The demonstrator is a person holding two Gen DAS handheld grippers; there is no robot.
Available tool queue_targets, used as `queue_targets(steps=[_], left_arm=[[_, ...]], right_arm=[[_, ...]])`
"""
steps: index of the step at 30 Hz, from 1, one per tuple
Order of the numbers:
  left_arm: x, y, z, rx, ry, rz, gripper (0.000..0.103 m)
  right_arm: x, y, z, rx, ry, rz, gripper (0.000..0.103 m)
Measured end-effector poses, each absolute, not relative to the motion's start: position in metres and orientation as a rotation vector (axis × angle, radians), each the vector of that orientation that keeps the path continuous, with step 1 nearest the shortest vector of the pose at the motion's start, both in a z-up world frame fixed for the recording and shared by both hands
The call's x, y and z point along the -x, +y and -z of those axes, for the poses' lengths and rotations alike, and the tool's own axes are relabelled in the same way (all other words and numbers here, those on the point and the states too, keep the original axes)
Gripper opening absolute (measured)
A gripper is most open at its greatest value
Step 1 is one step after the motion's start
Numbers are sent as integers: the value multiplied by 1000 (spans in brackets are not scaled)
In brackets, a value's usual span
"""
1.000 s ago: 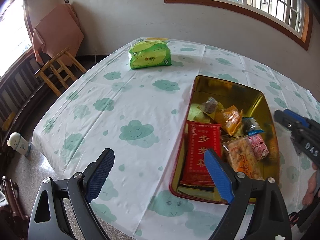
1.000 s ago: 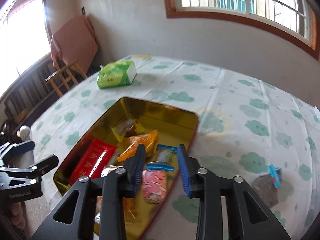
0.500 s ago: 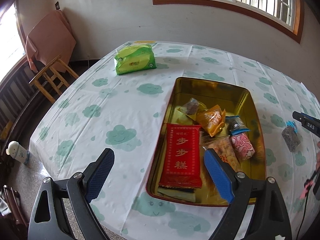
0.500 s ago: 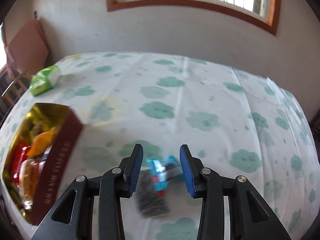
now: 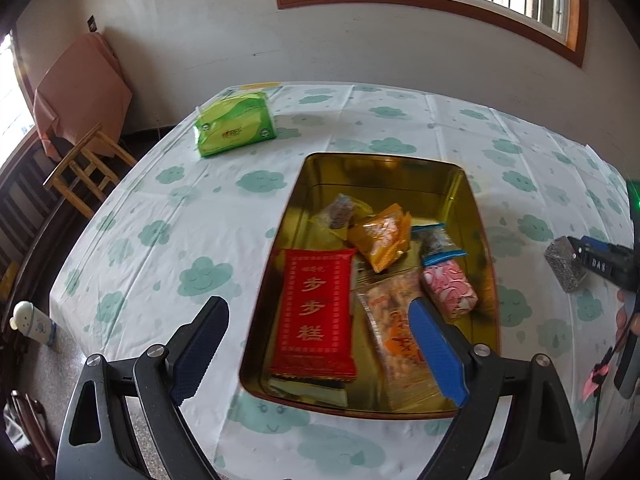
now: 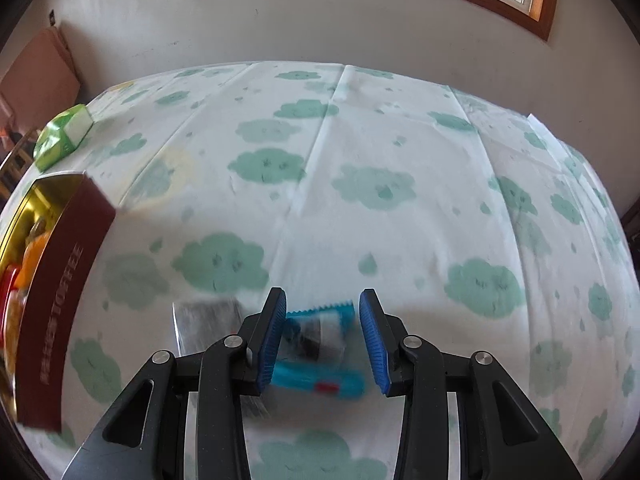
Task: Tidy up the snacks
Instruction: 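Move the right tool to the teal-wrapped candy and grasp it, then grasp the dark grey wrapped block with the left tool while the right tool holds the teal candy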
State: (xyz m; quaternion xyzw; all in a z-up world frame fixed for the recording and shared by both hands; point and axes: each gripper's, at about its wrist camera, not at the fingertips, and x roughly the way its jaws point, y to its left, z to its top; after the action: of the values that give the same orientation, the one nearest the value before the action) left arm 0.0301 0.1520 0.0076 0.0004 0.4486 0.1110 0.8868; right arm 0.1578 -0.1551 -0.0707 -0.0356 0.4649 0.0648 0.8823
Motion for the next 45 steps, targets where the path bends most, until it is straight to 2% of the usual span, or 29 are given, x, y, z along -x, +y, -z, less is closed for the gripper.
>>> queue_targets(steps=[10,18,32,45], left_arm=[[-40,119,-12,-10,932,-157,90],[-47,88,-11,-30,942,-103,90],[-65,30,-5,-29,980,-2,90],[-93,-9,12,16,1043,44,88]], right_arm=[[-126,-171,74,69,911,-163,40],[-104,-185,76,58,918,-188,45],[-83,-202,74,-5,932,-264,44],[-83,-204,73,45,871,-214,42]])
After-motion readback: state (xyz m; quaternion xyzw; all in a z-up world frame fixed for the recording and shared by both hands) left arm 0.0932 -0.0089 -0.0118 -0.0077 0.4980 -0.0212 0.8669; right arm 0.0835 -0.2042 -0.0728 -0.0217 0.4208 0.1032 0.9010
